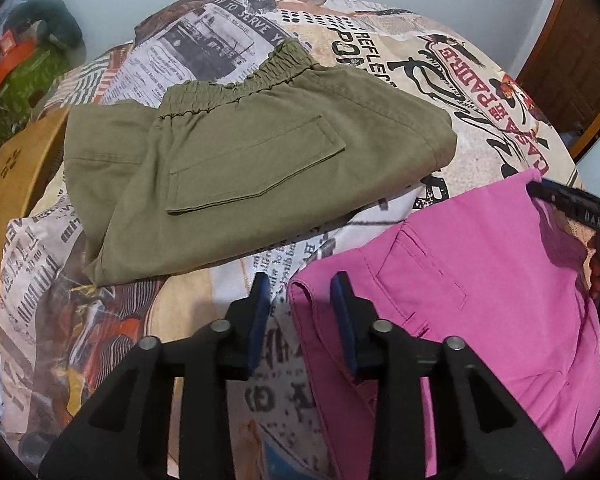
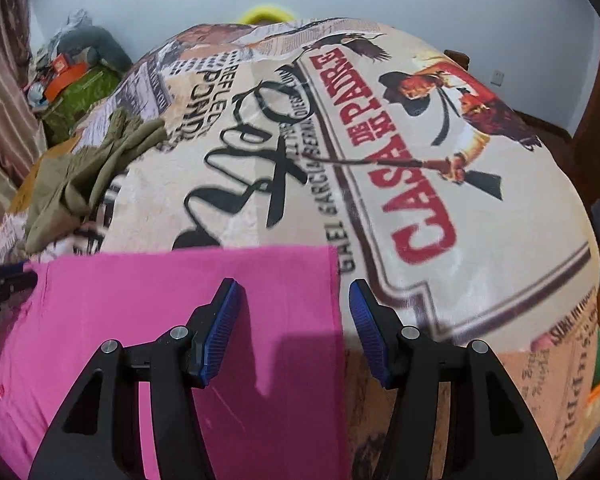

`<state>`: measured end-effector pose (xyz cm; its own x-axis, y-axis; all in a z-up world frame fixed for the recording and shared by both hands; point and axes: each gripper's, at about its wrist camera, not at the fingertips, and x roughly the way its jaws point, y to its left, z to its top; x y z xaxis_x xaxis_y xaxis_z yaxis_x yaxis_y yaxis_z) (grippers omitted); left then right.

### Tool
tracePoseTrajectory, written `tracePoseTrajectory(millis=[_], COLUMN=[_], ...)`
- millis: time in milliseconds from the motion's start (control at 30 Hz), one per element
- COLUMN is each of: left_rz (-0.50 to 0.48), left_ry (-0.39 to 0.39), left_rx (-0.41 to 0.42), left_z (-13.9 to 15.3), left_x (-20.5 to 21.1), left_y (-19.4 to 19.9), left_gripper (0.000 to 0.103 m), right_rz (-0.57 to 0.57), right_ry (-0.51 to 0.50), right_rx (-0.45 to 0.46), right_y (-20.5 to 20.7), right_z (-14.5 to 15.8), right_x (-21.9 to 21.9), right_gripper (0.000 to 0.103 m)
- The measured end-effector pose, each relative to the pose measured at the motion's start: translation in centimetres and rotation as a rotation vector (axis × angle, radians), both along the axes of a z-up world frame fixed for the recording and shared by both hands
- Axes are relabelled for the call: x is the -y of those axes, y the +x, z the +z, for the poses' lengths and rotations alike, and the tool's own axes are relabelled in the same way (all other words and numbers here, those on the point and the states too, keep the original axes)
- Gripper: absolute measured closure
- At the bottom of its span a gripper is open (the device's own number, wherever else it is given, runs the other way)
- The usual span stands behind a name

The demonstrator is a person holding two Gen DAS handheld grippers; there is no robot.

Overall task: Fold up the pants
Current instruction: 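Grasp the pink pants with both tools and lift them up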

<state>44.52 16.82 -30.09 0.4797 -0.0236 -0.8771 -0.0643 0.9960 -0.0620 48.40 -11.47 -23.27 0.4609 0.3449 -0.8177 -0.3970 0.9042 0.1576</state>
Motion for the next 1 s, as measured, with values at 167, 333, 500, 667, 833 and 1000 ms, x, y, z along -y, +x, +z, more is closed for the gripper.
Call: tracePoseTrajectory(millis=[167,333,500,667,833,1000], left_rz=[-0.016,-0.014,-0.017,-0.025,-0.020,-0.017], left_ry=[0.044,0.069,0.084,0.108,0.132,0.120], left_rx=[0.013,0.026,0.065,0.149,0.233,0.308], left_z=[0.2,0.9,2.6,6.5,11.2,14.9], left_x=[0.6,0.9,1.1,1.7,2.3,2.7], left_y=[-0.1,-0.4,-0.8,-1.3,-1.0,-1.3], left_gripper=[0.087,0.091,0.095,0.096,0.096,0.096], right_rz=[-0.003,0.025,0.046,0.045,0.010,-0.015], right_ry=[0.011,0.005,0.003,0.027,0.066,0.115], right_rx=[-0.004,0.006,0.051,0.119,0.212,0.283], right_y=[0.7,0.1,-0.9,-1.7,-2.2,-3.3], right_z=[-0.3,0.2,1.8,5.0,9.7,14.1], right_x=[-0.1,-0.7,-0.6,-0.1,0.9,2.2], right_gripper=[0.060,0.095,0.098,0.099,0.099,0.099])
